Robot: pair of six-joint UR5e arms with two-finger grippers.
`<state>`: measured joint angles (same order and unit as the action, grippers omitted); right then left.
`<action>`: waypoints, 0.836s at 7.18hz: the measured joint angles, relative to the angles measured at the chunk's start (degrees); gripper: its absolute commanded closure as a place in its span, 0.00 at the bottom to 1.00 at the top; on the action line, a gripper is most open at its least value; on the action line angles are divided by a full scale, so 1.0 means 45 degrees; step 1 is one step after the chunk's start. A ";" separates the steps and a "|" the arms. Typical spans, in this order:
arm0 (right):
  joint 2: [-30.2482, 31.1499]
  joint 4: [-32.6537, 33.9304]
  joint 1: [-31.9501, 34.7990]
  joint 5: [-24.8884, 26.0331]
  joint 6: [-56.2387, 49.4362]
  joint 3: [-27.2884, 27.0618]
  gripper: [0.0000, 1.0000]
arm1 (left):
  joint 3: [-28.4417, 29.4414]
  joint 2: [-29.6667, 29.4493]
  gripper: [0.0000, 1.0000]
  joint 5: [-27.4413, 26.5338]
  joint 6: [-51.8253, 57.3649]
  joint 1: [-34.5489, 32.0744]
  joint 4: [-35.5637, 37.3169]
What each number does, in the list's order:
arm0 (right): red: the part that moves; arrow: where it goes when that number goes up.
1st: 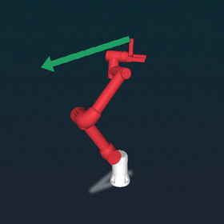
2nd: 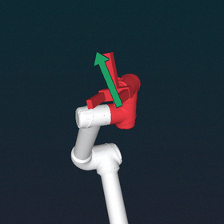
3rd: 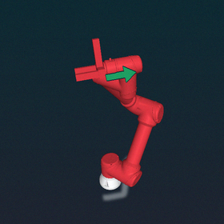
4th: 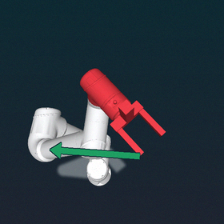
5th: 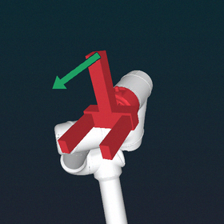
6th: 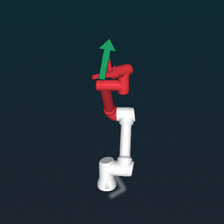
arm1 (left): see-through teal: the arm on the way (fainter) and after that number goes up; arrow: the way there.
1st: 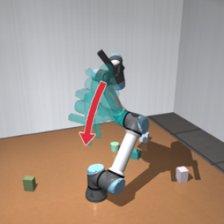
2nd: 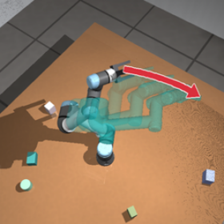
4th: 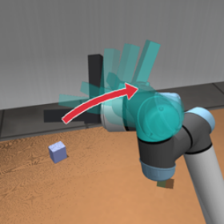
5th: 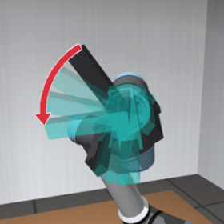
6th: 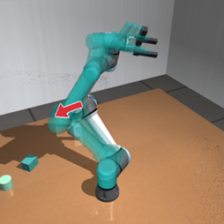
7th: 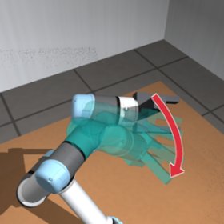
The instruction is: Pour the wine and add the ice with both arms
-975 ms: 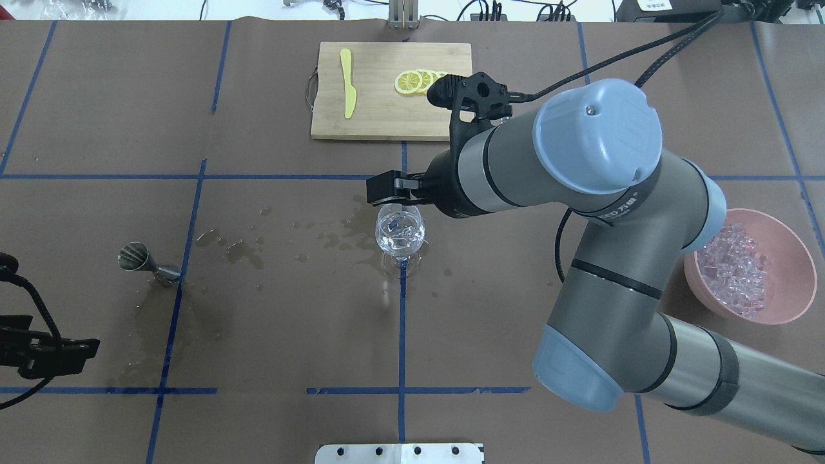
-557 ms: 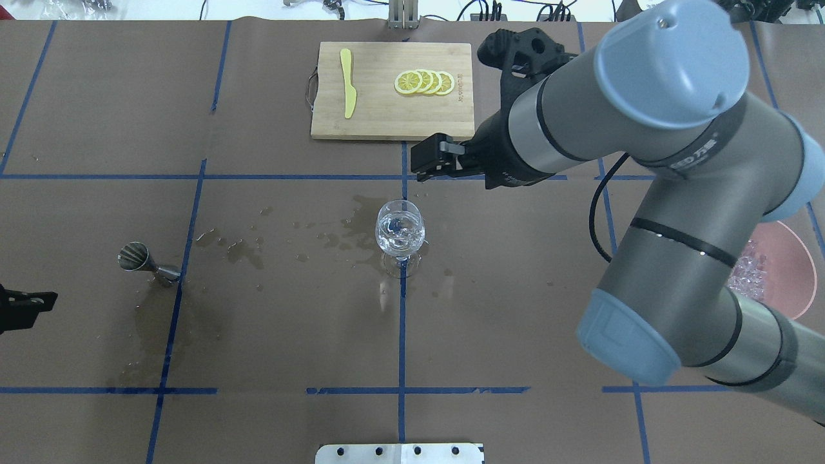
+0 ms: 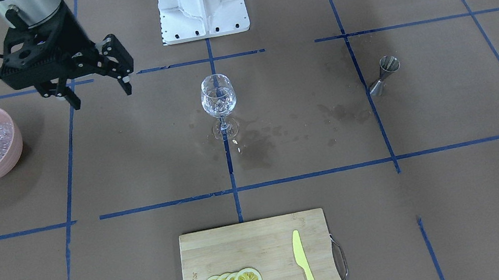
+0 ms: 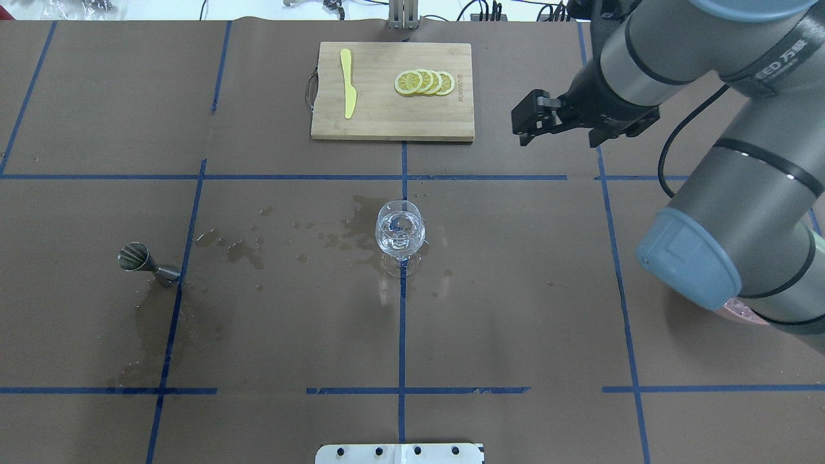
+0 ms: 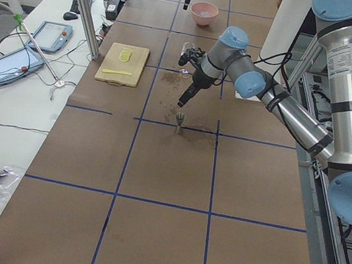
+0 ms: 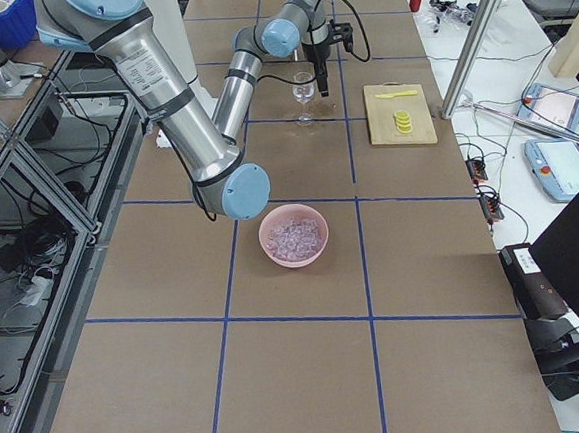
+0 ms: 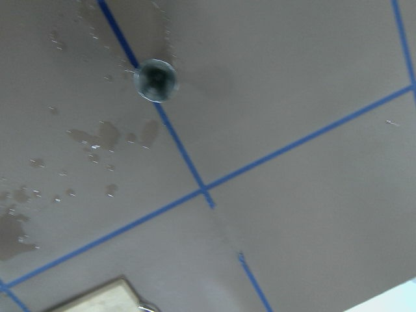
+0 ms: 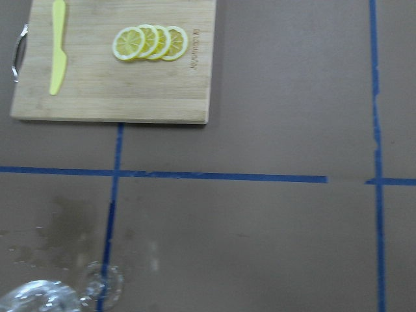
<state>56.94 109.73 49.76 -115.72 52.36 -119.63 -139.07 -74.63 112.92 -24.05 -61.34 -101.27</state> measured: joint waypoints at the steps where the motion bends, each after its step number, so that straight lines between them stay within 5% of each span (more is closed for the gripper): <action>1: 0.0486 0.0505 0.0639 -0.0072 -0.1633 0.0101 0.00 | 0.0914 -0.0486 0.00 0.0830 0.0895 -0.1008 0.0067; 6: 0.2529 0.0894 0.4628 -0.1941 -0.8942 0.2243 0.00 | 0.5583 -0.2575 0.00 0.4101 0.2784 -0.4338 0.0511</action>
<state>68.32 113.76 70.58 -124.46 12.13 -109.54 -113.94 -86.22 131.37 -11.52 -80.86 -98.97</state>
